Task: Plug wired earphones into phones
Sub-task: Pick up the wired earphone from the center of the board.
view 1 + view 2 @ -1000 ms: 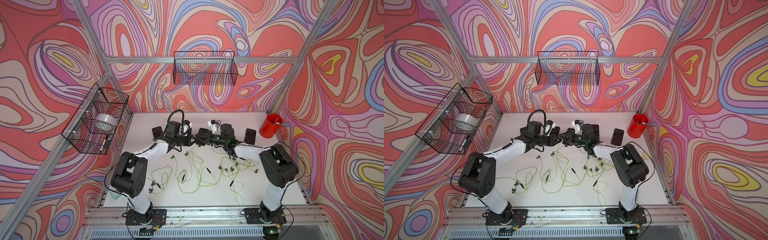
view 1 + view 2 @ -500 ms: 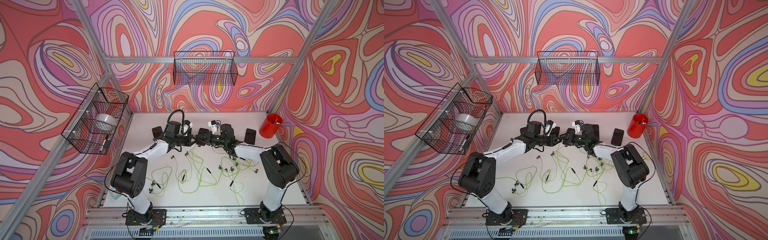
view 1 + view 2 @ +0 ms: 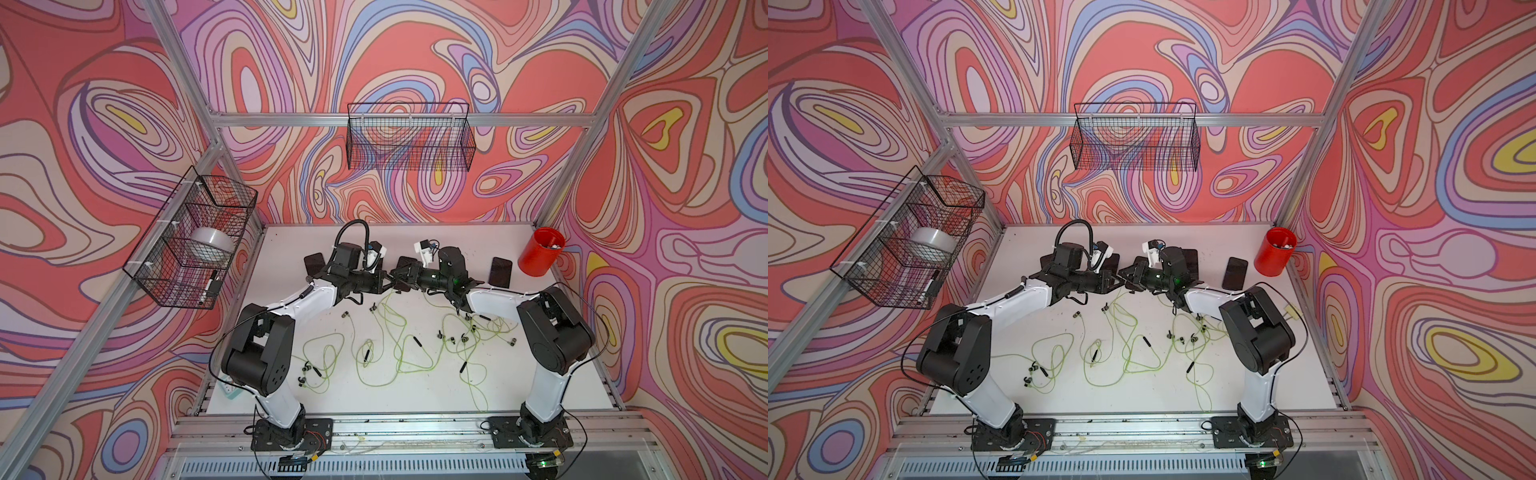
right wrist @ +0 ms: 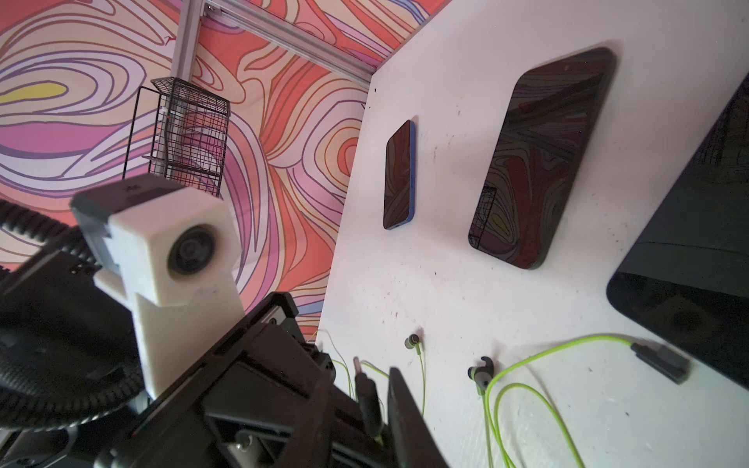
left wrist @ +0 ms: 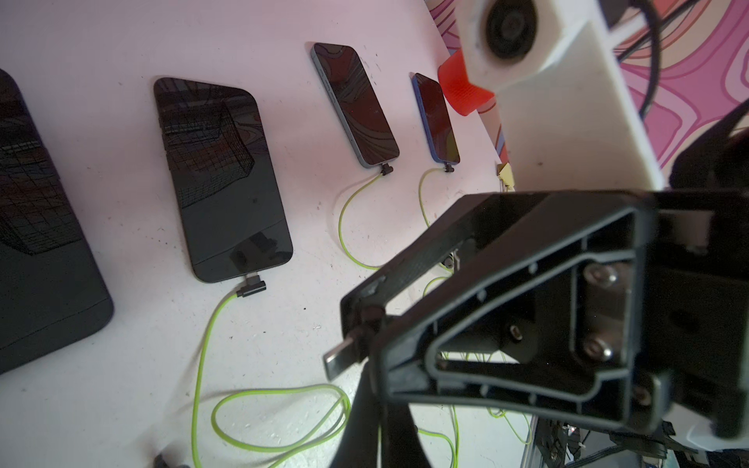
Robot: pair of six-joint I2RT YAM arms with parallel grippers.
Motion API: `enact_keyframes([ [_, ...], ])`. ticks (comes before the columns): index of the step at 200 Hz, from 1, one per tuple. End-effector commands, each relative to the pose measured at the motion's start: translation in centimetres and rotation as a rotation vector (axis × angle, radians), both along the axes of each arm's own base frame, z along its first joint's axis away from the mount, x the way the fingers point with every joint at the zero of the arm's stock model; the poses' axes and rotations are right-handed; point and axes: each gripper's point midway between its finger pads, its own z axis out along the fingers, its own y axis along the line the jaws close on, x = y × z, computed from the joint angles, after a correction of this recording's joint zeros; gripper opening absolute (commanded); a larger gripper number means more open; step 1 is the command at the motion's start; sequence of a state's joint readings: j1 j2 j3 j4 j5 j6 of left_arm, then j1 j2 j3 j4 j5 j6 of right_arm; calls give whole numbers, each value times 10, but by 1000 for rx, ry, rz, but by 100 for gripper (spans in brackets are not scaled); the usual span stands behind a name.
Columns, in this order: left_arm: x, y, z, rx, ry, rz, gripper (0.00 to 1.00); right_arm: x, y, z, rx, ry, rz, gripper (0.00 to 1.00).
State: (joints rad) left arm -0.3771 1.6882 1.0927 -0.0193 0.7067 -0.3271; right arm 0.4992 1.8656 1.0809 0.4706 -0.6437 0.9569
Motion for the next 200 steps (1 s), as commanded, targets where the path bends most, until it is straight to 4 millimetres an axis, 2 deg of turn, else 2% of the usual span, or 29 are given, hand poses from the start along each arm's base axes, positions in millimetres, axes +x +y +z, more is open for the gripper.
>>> enact_keyframes([
  [1,-1,1,13,-4,-25,-19,0,2,4,-3,-14,-9,6,24],
  [68,-1,1,11,2,-26,-16,0,1,0,-5,-40,-14,-12,13],
  [99,-2,3,15,-10,-33,2,0,0,-2,-6,-50,-20,-13,4],
  [107,-3,3,19,-25,-41,10,16,-1,-2,-5,-48,-23,-9,2],
  [122,-7,10,26,-44,-52,34,56,-2,-3,-1,-33,-37,7,0],
  [129,-9,15,31,-52,-53,56,68,-3,-3,1,-23,-42,19,0],
  [136,-9,22,37,-62,-56,88,76,-4,-4,3,-12,-50,35,0],
  [148,-2,42,45,-65,-42,196,82,-6,-5,7,5,-62,62,0],
  [173,17,95,53,-67,88,455,82,-9,-12,11,15,-70,91,0],
  [193,30,118,48,19,142,565,81,-9,-16,11,-8,-69,90,0],
  [200,32,123,38,92,177,580,82,-8,-17,10,-22,-70,85,0],
])
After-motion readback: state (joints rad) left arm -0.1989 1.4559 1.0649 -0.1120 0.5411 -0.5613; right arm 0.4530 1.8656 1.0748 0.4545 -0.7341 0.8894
